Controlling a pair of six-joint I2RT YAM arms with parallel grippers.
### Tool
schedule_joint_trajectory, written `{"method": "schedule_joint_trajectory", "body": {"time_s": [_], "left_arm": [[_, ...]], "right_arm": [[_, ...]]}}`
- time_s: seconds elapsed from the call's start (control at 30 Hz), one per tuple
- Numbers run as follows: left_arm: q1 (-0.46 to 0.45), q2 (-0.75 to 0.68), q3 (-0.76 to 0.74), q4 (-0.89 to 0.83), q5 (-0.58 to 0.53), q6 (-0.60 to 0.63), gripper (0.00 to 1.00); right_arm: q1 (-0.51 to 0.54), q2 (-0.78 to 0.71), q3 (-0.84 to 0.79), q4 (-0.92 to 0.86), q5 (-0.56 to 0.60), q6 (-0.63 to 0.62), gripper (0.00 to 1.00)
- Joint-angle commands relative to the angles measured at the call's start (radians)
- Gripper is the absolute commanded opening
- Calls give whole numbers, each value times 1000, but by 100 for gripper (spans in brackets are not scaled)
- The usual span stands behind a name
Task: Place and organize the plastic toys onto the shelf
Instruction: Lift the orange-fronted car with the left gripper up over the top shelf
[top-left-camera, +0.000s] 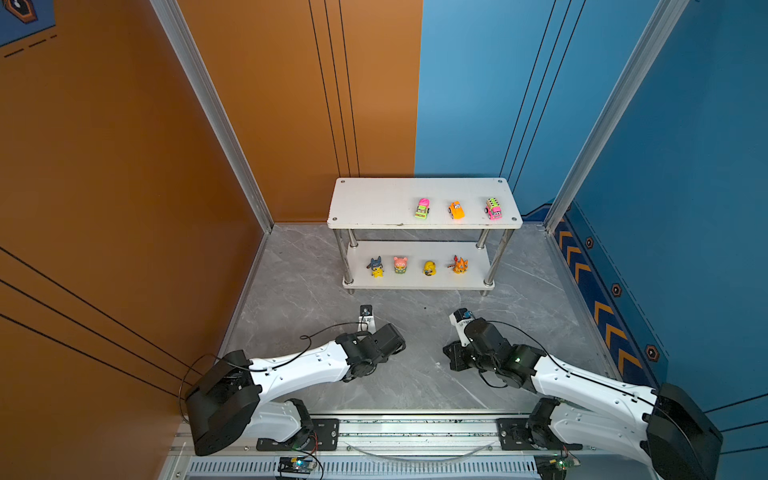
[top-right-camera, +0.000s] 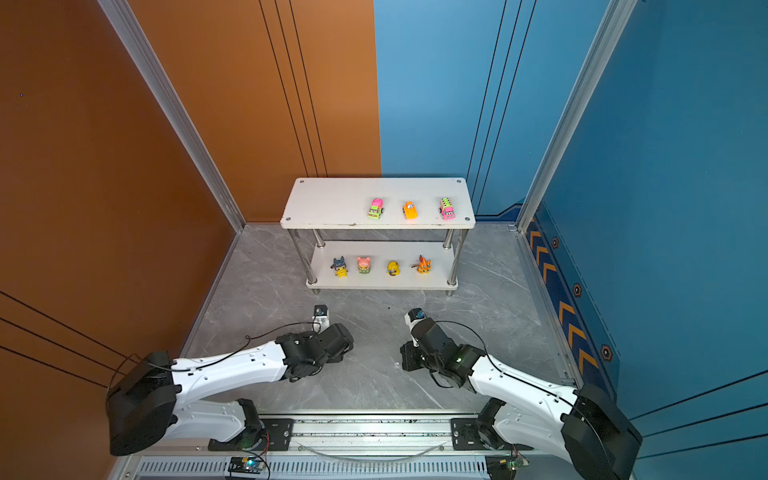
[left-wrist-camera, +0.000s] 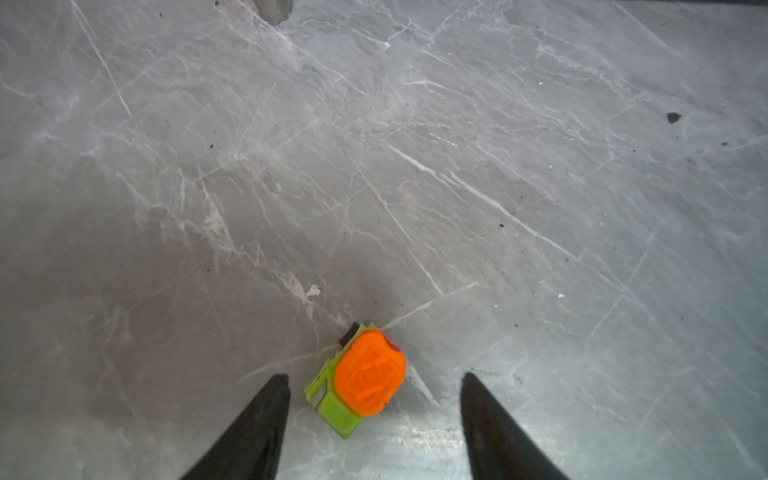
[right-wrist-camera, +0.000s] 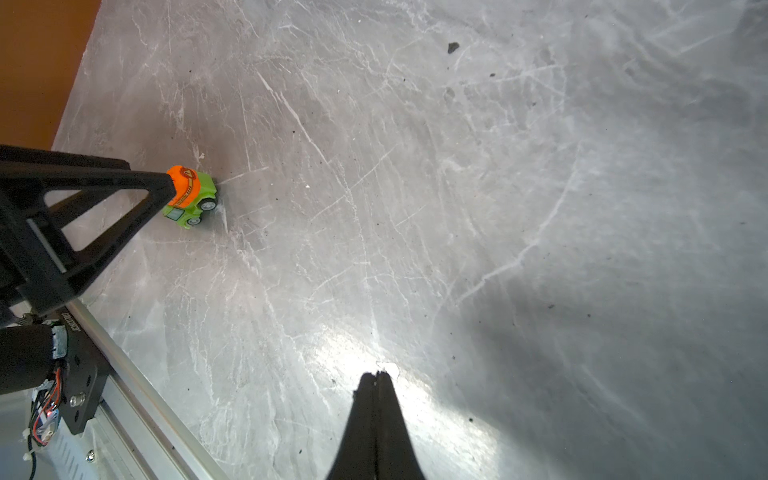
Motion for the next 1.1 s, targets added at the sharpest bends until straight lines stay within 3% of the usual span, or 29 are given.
{"method": "schedule_joint_trajectory", "body": {"time_s": [0.0, 0.23, 0.37, 0.67, 0.83, 0.93, 1.07], "left_arm": [[16, 4, -47, 69, 41, 41, 60], [49, 45, -78, 113, 85, 90, 62], [50, 67, -81, 144, 109, 87, 40], [48, 68, -26, 80, 82, 86, 20], [25, -7, 177, -102, 1, 172, 19], [-11, -58, 380, -183, -102, 268, 19], [-26, -46, 657, -207, -158, 413, 12]], "right_arm": [[-2, -7, 4, 5, -6, 1, 0], [0, -22, 20, -19, 7, 1, 0], [1, -1, 31, -12, 8, 1, 0], [3, 29, 40, 2, -1, -4, 0], [0, 33, 48, -11, 3, -19, 0], [-3, 45, 55, -15, -2, -29, 0], [-4, 56, 55, -6, -10, -33, 0]]}}
